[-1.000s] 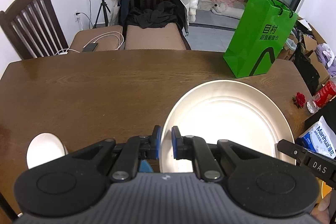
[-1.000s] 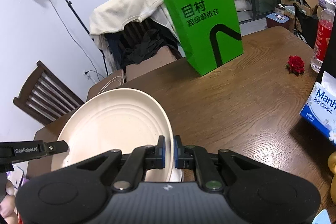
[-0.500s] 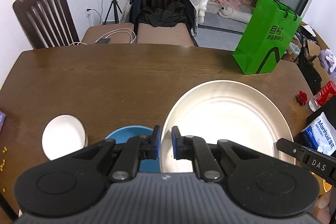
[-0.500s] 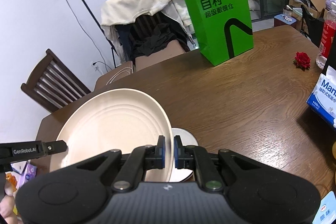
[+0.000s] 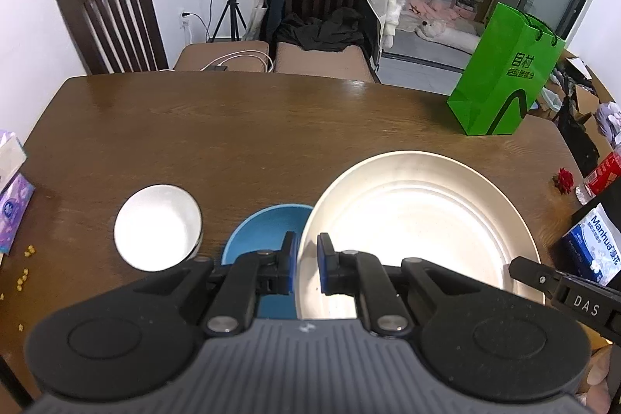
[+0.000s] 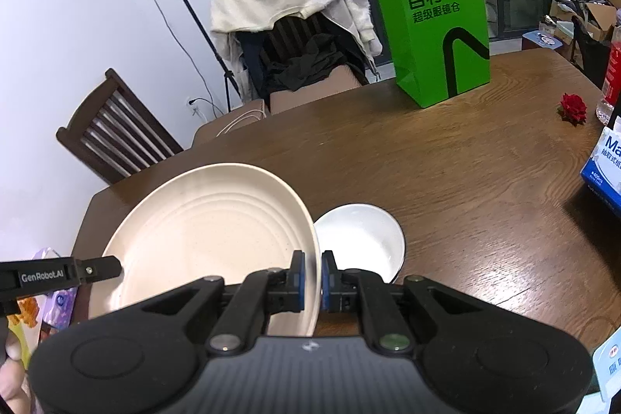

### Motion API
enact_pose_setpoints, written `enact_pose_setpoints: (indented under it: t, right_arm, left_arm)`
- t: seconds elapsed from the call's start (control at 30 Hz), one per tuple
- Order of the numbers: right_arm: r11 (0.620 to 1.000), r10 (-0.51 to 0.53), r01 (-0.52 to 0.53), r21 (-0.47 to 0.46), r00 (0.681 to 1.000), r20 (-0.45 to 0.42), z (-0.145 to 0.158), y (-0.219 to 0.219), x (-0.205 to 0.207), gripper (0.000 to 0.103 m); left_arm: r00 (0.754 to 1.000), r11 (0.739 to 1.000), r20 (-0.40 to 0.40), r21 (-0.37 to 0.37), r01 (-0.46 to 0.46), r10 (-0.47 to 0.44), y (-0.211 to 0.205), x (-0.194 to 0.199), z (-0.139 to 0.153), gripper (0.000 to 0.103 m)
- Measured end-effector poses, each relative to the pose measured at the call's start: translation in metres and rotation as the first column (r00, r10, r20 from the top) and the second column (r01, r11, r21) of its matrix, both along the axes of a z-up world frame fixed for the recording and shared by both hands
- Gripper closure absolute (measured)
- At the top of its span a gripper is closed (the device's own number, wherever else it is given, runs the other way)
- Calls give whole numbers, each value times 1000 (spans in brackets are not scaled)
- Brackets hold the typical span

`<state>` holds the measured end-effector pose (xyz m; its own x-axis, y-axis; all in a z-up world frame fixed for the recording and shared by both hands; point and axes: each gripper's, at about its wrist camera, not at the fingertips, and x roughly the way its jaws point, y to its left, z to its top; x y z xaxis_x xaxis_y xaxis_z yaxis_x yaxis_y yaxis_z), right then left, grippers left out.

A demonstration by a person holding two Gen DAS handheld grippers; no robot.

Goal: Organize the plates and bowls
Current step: 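Carry the held plate with both grippers toward the stacked cream plates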

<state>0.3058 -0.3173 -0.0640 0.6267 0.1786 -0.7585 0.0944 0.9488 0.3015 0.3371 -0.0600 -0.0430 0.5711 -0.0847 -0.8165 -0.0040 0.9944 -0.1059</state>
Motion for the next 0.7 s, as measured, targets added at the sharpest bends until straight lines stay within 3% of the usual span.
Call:
enact_pose_setpoints:
  t: [0.7]
  right_arm:
    - [998,57,-57,-21,998,4,4,54,-39,95]
  left_arm:
    - [999,999,2,-9,-45,45,59,-55,-3,92]
